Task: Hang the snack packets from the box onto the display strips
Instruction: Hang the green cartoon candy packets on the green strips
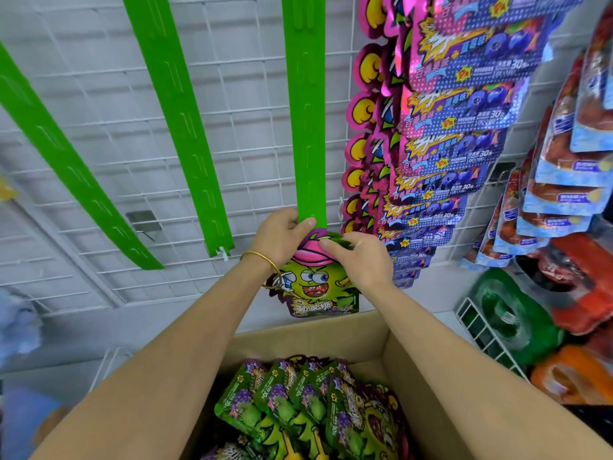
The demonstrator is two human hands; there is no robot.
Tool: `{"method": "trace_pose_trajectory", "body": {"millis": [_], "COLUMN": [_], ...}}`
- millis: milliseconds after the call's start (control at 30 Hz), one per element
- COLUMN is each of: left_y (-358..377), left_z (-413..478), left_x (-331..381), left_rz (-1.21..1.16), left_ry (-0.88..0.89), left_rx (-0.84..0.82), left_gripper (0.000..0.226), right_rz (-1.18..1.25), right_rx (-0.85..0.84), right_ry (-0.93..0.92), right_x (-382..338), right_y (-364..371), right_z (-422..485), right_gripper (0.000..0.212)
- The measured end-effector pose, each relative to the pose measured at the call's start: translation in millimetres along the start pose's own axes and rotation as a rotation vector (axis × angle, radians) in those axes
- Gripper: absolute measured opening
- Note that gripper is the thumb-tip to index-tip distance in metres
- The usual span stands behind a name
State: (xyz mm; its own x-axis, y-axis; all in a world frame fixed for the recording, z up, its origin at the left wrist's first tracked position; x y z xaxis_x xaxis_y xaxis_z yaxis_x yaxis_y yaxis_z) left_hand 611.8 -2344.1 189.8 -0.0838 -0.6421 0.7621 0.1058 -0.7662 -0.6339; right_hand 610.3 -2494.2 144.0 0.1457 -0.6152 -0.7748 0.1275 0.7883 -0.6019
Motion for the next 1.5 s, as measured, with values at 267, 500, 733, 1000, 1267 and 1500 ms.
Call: {"method": "trace_pose_trajectory", "body": {"millis": [267, 500, 733, 1000, 1267, 1500], "left_y": [-2.1, -2.0, 2.8, -24.1, 0.9, 8.2], "left_z": [-0.1, -7.2, -28.6, -89.4, -134.5, -134.1], "left_x": [-9.2, -14.8, -20.9, -45.9, -93.7, -98.2], "left_rz": [-0.067, -0.106, -0.074, 0.116, -0.071, -0.13], "left_ry": [-0.098, -0.084, -0.014, 0.133, -0.14, -0.21], "left_rx": [0.035, 0.018, -0.013, 0.17, 0.02, -0.01], "left_gripper": [0.042, 0.035, 0.028, 0.045, 0.035, 0.026], "right_rz": [-0.131, -0.162, -0.176, -0.225, -0.115, -0.369], "right_rx": [0.077, -0.007, -0.053, 0.0, -0.743, -0.697], "right_ry": [-0.042, -0.009, -0.022, 0.018, 0.644, 0.539], "right_x": [0.9, 10.9, 11.8, 63.5, 163.6, 155.2], "right_y": [5.5, 17.6, 23.5, 28.8, 127.8, 130.8], "right_z": [-6.9, -9.7, -10.5, -85.1, -193.0, -192.1], "right_gripper": [0.043, 0.042, 0.035, 0.047, 0.107, 0.035]}}
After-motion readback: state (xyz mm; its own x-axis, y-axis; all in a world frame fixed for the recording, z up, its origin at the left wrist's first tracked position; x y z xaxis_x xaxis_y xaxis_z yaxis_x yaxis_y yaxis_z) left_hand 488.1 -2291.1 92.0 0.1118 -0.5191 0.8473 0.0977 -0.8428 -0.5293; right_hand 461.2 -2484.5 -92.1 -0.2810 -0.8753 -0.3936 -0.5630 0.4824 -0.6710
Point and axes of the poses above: each hand's wrist, its own z-axis towards the middle knuckle, its own y-axis out of the palm, x = y × z, the point moved 6 cm from there along z, towards the middle knuckle, and after that the axes turned 2 degrees about -y, right-handed, at the moved point
